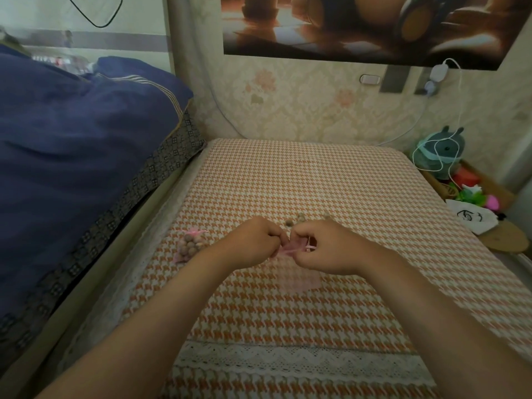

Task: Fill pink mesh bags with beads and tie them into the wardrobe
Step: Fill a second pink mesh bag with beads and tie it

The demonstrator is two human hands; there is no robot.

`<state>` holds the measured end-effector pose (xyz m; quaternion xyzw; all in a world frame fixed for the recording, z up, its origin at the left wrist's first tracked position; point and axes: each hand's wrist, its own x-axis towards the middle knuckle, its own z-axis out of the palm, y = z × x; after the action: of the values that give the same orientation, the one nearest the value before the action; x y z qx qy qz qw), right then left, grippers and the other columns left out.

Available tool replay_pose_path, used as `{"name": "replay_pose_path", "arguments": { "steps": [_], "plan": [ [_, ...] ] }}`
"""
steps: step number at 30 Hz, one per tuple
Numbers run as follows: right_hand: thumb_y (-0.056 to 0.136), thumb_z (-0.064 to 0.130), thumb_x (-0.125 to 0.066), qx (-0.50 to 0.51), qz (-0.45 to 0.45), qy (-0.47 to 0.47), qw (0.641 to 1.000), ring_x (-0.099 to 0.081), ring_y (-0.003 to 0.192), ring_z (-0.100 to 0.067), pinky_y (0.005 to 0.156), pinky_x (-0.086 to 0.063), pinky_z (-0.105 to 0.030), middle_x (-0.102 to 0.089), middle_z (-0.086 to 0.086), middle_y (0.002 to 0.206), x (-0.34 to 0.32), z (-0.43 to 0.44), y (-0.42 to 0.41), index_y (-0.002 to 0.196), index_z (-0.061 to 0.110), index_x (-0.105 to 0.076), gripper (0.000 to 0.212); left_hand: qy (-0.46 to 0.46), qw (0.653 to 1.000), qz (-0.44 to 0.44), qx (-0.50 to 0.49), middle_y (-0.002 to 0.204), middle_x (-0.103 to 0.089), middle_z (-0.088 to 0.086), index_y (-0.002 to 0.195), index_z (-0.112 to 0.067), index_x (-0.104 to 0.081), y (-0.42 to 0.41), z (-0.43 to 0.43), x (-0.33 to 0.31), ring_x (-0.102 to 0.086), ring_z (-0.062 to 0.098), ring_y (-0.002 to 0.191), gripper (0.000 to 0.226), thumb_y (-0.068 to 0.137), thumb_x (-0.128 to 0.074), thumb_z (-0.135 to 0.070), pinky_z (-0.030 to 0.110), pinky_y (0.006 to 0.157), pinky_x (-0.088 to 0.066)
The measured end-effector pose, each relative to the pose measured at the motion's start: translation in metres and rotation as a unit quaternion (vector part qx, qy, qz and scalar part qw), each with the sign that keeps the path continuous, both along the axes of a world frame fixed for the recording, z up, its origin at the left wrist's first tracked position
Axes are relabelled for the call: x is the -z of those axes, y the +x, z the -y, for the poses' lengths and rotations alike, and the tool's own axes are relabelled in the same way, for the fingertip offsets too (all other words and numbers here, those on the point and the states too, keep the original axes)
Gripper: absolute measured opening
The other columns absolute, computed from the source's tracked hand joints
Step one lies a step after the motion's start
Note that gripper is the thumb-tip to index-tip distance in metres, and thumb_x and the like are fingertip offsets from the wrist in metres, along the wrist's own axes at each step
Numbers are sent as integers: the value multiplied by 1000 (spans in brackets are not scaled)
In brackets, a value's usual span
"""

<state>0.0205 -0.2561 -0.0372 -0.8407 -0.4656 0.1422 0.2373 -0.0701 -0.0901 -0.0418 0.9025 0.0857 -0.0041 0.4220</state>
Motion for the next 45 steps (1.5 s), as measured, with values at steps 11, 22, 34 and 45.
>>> {"name": "replay_pose_path", "arguments": {
  "steps": [11, 22, 34, 45],
  "plan": [
    [87, 46, -73, -27, 41, -41, 998, -59, 75, 1, 68, -48, -24, -66, 16, 86, -5, 1, -4, 81, 30, -67, 18, 71, 996, -2, 62, 69, -58, -3, 76, -17, -67, -14, -14, -4, -50, 14, 63, 14, 86, -58, -22, 32, 61, -40],
    [88, 42, -72, -28, 35, -88, 995, -58, 85, 4, 73, -46, -24, -63, 24, 93, 7, -7, -6, 90, 39, -67, 6, 162, 987, -6, -10, 39, -50, -3, 54, -5, -56, -13, -13, 0, -36, 14, 40, 53, 95, -54, -39, 27, 45, -32],
    [94, 8, -62, 168, 6, 121, 978, -61, 81, 6, 76, -52, -22, -68, 18, 99, 17, 15, 40, 90, 36, -69, 29, 114, 988, 52, -86, 82, -73, 6, 84, -14, -74, 4, -11, 1, -65, 20, 67, 23, 92, -57, -26, 34, 61, -55],
    [85, 28, -71, 204, 68, -37, 976, -57, 74, -10, 56, -35, -26, -56, 15, 76, 55, -2, 58, 68, 33, -55, 24, 104, 990, 61, -77, 107, -65, -11, 106, -21, -73, 22, 3, 9, -64, 9, 76, 18, 92, -61, -24, 15, 57, -48]
  ]
}}
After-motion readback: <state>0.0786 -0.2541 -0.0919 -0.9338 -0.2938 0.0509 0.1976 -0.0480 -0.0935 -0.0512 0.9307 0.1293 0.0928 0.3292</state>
